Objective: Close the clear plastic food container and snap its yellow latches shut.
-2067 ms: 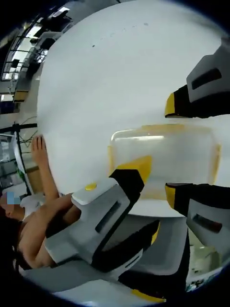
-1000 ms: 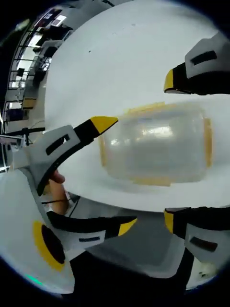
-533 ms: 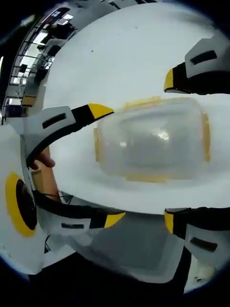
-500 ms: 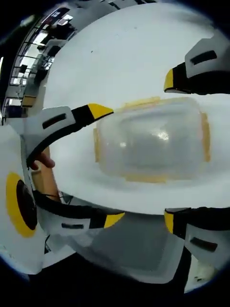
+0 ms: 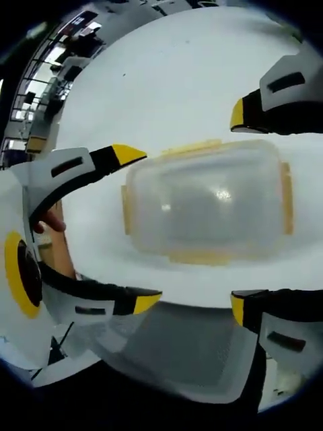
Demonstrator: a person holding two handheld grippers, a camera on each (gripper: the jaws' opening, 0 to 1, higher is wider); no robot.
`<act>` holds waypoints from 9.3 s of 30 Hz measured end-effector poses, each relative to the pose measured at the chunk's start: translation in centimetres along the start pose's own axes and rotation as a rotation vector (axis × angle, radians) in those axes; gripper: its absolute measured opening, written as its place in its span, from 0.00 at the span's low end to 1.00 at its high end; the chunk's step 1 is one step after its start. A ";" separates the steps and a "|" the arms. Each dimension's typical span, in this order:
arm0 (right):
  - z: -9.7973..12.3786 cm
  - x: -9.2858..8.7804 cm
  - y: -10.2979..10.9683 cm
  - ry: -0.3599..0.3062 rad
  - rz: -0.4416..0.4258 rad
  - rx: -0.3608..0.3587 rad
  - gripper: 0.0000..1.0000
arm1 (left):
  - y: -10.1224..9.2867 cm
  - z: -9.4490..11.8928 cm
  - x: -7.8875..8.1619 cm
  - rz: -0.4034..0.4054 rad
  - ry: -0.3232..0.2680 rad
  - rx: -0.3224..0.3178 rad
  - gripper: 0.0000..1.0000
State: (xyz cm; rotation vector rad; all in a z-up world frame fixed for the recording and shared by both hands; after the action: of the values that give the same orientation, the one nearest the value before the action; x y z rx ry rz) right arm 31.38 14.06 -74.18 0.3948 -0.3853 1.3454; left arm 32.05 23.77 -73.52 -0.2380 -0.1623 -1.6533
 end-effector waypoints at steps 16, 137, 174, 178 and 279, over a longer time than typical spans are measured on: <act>-1.7 -0.4 -0.2 0.066 0.044 -0.006 0.94 | 0.7 -1.9 -0.9 -0.051 0.054 0.019 0.99; -6.7 6.1 0.8 0.040 0.079 -0.021 0.92 | 0.1 -2.2 -10.1 0.029 0.113 0.104 0.96; -9.4 11.4 0.3 0.052 0.073 -0.025 0.92 | 1.1 -0.4 -15.7 0.036 0.099 0.104 0.96; -9.7 11.9 0.1 0.055 0.072 -0.026 0.92 | 1.3 -0.3 -16.2 0.036 0.098 0.104 0.96; -10.6 14.1 -7.3 0.054 0.065 -0.045 0.93 | 8.9 0.4 -17.8 0.037 0.088 0.104 0.97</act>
State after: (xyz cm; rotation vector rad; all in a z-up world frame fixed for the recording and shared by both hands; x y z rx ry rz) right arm 41.56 29.93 -76.99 0.3101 -0.3849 1.4058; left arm 42.46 40.14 -77.91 -0.0882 -0.1756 -1.6101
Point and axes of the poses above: the point that each gripper's makers call its tool centre point, and the gripper's own axes: z roughly backward along the fingers, y roughly to its left, x roughly out of its top, the point moved 5 cm from there along z, roughly backward along the fingers, and after that the axes turned 3 degrees about z, right-handed, at the moved point
